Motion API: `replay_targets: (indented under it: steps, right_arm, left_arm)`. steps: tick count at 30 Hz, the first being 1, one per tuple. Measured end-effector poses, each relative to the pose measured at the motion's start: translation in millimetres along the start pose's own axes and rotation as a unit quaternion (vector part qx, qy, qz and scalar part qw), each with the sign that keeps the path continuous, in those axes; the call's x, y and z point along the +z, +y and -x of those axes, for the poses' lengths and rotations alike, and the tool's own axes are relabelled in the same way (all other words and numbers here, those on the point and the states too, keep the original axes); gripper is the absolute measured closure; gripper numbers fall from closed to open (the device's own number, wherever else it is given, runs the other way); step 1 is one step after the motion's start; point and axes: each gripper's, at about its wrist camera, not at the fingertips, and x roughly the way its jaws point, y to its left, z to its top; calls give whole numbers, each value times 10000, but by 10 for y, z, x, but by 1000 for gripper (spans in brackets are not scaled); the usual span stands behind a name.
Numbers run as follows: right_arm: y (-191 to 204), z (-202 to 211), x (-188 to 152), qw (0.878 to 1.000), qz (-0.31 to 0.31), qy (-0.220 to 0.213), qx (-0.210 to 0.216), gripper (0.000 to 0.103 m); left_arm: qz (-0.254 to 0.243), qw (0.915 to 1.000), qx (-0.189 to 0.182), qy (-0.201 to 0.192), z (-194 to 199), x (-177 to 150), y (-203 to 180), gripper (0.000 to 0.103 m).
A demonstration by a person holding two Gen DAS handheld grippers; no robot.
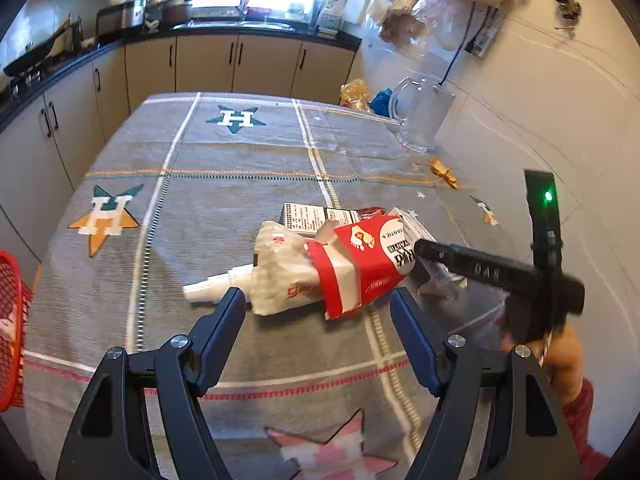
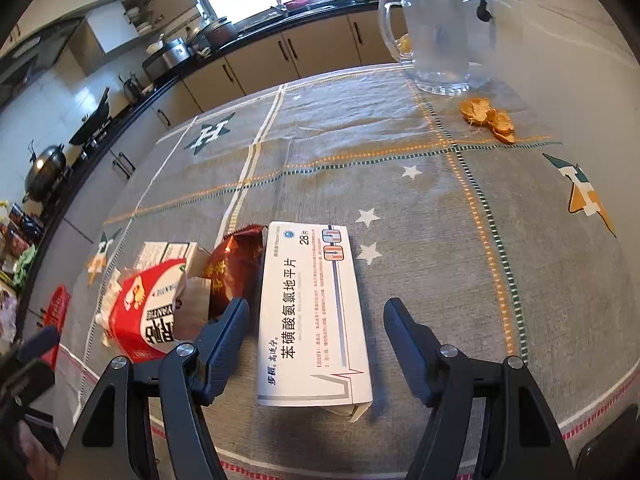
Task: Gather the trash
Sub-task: 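Grasp the white medicine box with the right tool, then grasp the red-and-white snack bag with the left tool while the right holds the medicine box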
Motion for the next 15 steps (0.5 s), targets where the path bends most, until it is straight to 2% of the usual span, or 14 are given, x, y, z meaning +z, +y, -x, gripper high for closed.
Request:
replay_targets:
  steps: [2,3,7,9,15]
  right_arm:
    - [-19,-27,-23,10000,-4,12,42,38]
    - [-32,-34,-35,9999,-33,25,122,47]
    - [-133,27,-54,9990,-260,-90,356,48]
    - [-203,97,-52,9975,-432,-234,498,48]
    - [-262,180,-60,9951,-672,-386,612,48]
  left_arm:
    - [76,9999,-52,53,-64,33,-26,29]
    - [104,9999,-66,63,-90,48,-45,29]
    - [172,9997,-157,97,-188,96,-147,29]
    - [174,9997,-82,126,-245,100,-186,29]
    - [349,9991,-58,229,-415,107,-191,30]
